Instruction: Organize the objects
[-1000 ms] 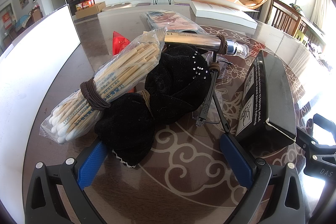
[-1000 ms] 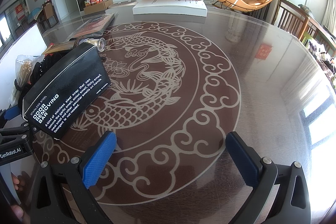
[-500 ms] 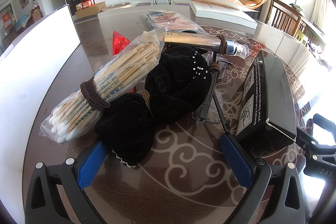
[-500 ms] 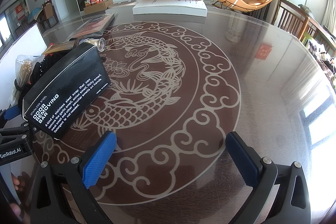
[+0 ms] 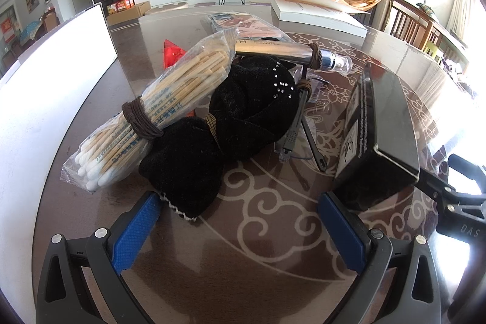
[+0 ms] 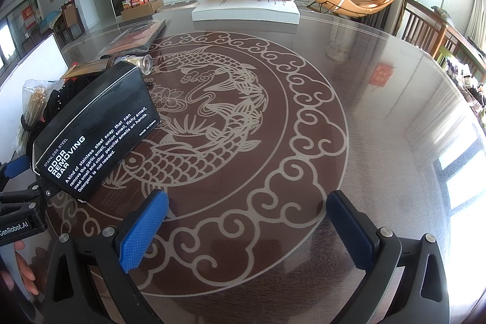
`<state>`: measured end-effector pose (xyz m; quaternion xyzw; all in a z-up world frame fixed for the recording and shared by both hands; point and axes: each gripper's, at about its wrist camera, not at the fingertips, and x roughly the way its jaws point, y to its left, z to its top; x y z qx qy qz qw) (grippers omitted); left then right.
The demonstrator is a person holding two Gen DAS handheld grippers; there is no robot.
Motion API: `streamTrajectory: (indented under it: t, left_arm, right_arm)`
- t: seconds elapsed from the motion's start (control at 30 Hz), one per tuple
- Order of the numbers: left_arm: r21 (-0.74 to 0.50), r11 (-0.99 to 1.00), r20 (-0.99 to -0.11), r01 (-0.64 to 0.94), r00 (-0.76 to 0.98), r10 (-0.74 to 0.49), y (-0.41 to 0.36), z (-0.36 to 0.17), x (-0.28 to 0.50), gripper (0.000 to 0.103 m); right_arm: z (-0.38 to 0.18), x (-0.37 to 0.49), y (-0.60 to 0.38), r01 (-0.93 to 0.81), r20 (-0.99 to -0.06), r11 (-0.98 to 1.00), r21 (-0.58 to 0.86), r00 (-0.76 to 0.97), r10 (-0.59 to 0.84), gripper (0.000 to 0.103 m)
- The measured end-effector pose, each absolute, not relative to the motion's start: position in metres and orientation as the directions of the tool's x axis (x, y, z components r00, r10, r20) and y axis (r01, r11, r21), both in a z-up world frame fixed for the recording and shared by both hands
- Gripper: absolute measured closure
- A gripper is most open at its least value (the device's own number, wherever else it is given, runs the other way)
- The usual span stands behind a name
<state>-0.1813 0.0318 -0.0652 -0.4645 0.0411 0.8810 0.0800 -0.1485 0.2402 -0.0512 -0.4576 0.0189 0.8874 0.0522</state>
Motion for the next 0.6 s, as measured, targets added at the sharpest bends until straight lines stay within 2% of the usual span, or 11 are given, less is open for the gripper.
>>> streamTrajectory:
  t: [0.2, 0.33, 0.43, 0.6]
  left_arm:
    - [-0.003, -0.928, -0.846, -0.373, -0.494, 0.201, 0.013, -0.06, -0.129, 0.0]
    - [-0.041, -0.941, -0.879, -0.335, -0.435, 0.193, -0.007, -0.054, -0.124, 0.0]
    - [-0.148, -0.945, -0.832, -0.293, -0.479, 0.279, -0.027, -0.034, -0.135, 0.0]
    - [-0.094, -0.964, -0.737, -0.247, -0.634, 0.235, -0.041, 0.022, -0.184, 0.0]
  right_arm:
    - [-0.051, -0.148, 0.24, -0.11, -0.814, -0.994, -0.014, -0.576, 0.075, 0.0]
    - [-0.051, -0.148, 0.24, -0.11, -0.814, -0.994, -0.014, -0.576, 0.075, 0.0]
    - [-0.051, -0.148, 0.24, -0.11, -0.814, -0.994, -0.014, -0.576, 0.075, 0.0]
    - [-0.051, -0.148, 0.24, -0.11, -0.814, -0.994, -0.014, -0.576, 0.075, 0.0]
